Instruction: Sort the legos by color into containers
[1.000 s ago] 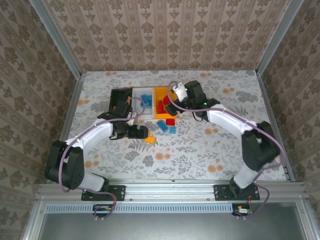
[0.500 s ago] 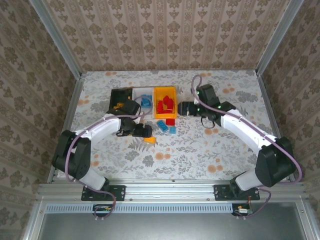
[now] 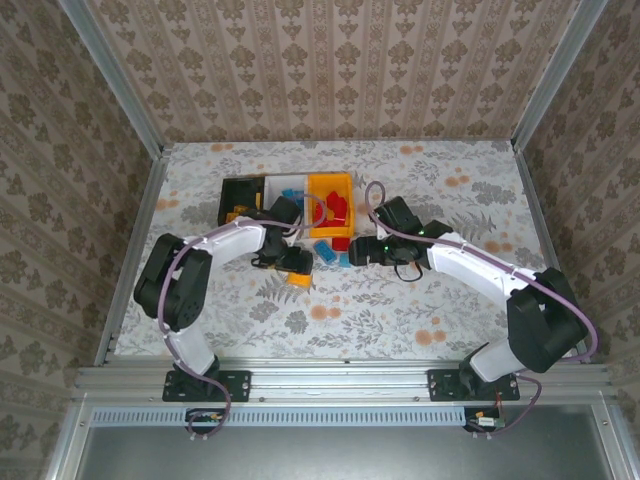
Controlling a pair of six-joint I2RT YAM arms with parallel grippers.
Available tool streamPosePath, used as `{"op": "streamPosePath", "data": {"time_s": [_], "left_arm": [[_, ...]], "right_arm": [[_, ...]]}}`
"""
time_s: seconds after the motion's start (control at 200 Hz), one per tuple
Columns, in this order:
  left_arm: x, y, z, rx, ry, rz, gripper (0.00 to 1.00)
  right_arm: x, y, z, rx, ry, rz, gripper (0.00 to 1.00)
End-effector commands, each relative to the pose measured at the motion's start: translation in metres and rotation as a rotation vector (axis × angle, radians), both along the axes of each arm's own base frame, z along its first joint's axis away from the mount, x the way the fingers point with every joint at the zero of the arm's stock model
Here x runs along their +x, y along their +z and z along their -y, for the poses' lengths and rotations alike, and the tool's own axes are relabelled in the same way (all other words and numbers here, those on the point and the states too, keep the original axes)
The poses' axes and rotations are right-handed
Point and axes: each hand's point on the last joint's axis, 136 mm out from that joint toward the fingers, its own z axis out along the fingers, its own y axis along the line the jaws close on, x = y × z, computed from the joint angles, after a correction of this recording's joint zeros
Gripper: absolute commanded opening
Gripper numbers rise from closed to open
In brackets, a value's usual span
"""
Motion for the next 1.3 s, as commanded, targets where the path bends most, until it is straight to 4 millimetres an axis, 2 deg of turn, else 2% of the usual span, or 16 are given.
{"op": "streamPosePath", "data": {"time_s": [0.0,0.295,0.55,0.61,0.685,0.725,0.87,1.02,1.045,1.155,1.295], "left_arm": [[0.004,-0.003,-0.004,0.048,0.002,-0.005,0.81],[0.008,-0.015,-0.001,0.055,0.001,-0.029,0.64],[0.008,-0.017,0.000,0.048,-0.003,-0.030,0.56],[0.008,-0.015,-0.001,0.045,-0.002,-0.028,0.51],[0.008,-0.012,-0.002,0.040,0.000,-0.018,0.39],[0.007,-0.009,-0.004,0.040,0.003,-0.011,0.37],[0.006,0.016,-0.016,0.021,0.029,0.024,0.36],[0.011,0.065,-0.042,-0.040,0.095,0.107,0.37],[0.017,0.073,-0.055,-0.049,0.134,0.125,0.37],[0.034,0.104,-0.087,-0.066,0.200,0.179,0.38],[0.062,0.115,-0.122,-0.062,0.278,0.183,0.38]], "right_arm": [[-0.008,-0.010,-0.011,0.008,0.034,-0.039,0.85],[-0.020,-0.022,-0.026,0.004,0.079,-0.071,0.85],[-0.023,-0.023,-0.033,-0.014,0.102,-0.071,0.85],[-0.023,-0.023,-0.034,-0.014,0.104,-0.071,0.85],[-0.023,-0.023,-0.036,-0.017,0.107,-0.068,0.85],[-0.023,-0.023,-0.036,-0.019,0.107,-0.068,0.85],[-0.023,-0.023,-0.039,-0.021,0.115,-0.066,0.85],[-0.028,-0.023,-0.052,-0.041,0.187,-0.050,0.85],[-0.029,-0.023,-0.057,-0.047,0.213,-0.042,0.85],[-0.036,-0.024,-0.082,-0.072,0.363,0.027,0.83],[-0.039,-0.031,-0.112,-0.124,0.539,0.112,0.82]]}}
